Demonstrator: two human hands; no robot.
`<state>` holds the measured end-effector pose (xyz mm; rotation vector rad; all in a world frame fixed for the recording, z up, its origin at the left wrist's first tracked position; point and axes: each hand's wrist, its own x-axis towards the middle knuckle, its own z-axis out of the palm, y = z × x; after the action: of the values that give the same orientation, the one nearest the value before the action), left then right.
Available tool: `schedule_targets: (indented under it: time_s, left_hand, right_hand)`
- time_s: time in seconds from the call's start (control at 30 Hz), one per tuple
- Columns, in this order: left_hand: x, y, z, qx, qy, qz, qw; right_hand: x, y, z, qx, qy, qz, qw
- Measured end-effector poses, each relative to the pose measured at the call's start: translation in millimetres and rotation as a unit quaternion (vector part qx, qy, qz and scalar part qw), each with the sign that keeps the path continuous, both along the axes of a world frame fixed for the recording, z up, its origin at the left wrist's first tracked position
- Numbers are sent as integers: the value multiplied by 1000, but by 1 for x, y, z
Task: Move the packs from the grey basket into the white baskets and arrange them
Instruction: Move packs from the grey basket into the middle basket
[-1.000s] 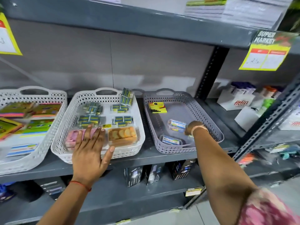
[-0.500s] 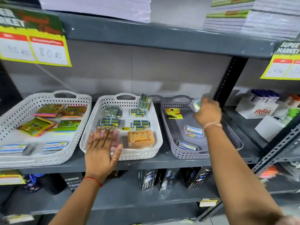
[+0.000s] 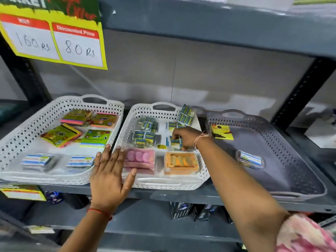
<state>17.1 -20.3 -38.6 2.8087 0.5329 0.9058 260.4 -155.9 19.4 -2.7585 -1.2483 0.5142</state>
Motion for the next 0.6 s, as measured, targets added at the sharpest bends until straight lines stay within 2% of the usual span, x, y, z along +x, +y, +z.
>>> schedule_targets:
  time_s: [0.27, 0.33, 0.4, 0.43, 0.47, 0.53, 0.6]
  left_hand:
    - [2, -1, -1, 10, -19, -2, 1000]
    - [0, -1, 0, 15, -12, -4, 1000]
    - [-1, 0, 2, 16, -3, -5, 1000]
    - [-2, -1, 2, 17, 3, -5, 1000]
    - [-2, -1, 3, 18, 8, -5, 1000]
    - [-2, 0, 2, 17, 16, -6, 1000]
    - [-2, 1, 1, 18, 23, -5, 1000]
  right_hand:
    - [-5, -2, -1, -1, 17, -18, 1000]
    - [-13, -17, 13, 80, 22, -33, 996]
    - [-13, -49, 30, 186, -11, -77, 979]
    - [-10, -71, 36, 202, -32, -110, 973]
    - [-4, -95, 40, 178, -46, -152, 971]
    - [9, -144, 39, 26, -53, -237, 970]
    - [15, -178, 31, -108, -24, -281, 953]
